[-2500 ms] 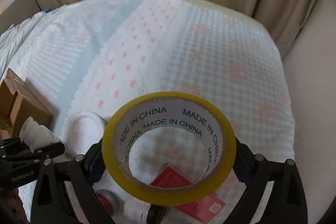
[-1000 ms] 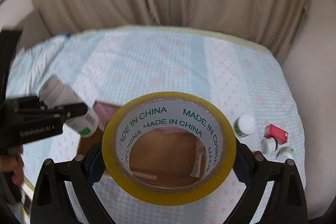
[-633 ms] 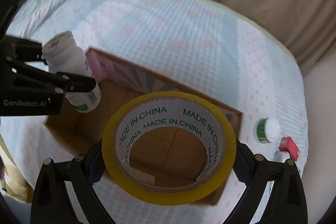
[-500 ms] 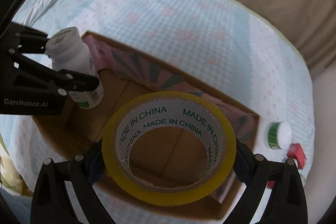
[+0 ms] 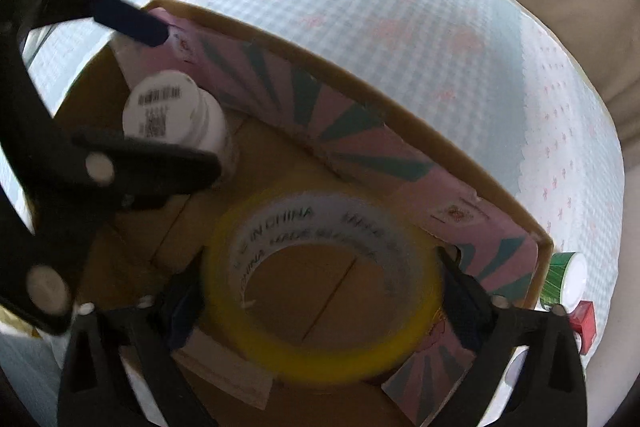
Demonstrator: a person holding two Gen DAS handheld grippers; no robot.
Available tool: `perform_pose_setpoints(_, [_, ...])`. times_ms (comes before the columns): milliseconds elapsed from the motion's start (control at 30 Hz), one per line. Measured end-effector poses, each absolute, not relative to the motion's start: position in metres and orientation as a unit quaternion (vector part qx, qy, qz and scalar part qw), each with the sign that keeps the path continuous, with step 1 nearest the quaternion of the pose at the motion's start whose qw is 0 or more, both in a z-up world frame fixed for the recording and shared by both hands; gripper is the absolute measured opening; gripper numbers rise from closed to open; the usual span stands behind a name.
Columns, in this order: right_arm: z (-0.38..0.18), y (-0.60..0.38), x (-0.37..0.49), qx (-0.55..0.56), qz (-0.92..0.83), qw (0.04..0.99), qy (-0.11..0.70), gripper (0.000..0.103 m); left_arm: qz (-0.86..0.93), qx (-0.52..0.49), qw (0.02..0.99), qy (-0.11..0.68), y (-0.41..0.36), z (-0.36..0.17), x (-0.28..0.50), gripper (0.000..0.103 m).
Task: Organize rigid objects
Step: 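Lower both items into the box and open both tools, then move both tools back toward the remaining items on the bed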
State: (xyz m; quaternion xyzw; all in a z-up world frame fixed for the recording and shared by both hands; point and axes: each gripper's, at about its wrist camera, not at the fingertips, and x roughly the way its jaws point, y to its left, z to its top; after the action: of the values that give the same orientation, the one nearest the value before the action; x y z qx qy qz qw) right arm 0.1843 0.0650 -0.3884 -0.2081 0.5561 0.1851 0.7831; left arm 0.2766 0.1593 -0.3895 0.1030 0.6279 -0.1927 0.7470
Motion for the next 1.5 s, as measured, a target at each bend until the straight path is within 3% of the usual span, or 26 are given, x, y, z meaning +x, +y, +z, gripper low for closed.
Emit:
perform_pose_setpoints(267, [-0.385, 0.056, 0.172, -0.204, 0.176, 0.786, 0.556, 0.103, -0.18, 0.087, 0.749, 0.632, 0.168, -0.39, 0.266, 0.103])
perform_pose_setpoints(700, [-0.342, 0.062, 0.144, -0.214, 0.151, 0.796, 0.546, 0.103, -0.165, 0.09, 0.777, 0.601, 0.177, -0.332, 0.23, 0.103])
perform_pose_setpoints(933, [-0.275, 0.058, 0.122, -0.211, 0.128, 0.814, 0.526, 0.103, -0.151, 0.097, 0.804, 0.567, 0.187, -0.264, 0.197, 0.103])
perform_pose_setpoints(1167, [-0.208, 0.018, 0.091, -0.102, 0.079, 0.833, 0.539, 0.103, -0.141, 0.078, 0.84, 0.518, 0.188, -0.201, 0.166, 0.103])
perform_pose_setpoints(1500, [-0.13, -0.07, 0.055, -0.032, -0.009, 0.876, 0.482, 0.103, -0.156, 0.059, 0.87, 0.464, 0.124, -0.146, 0.138, 0.103])
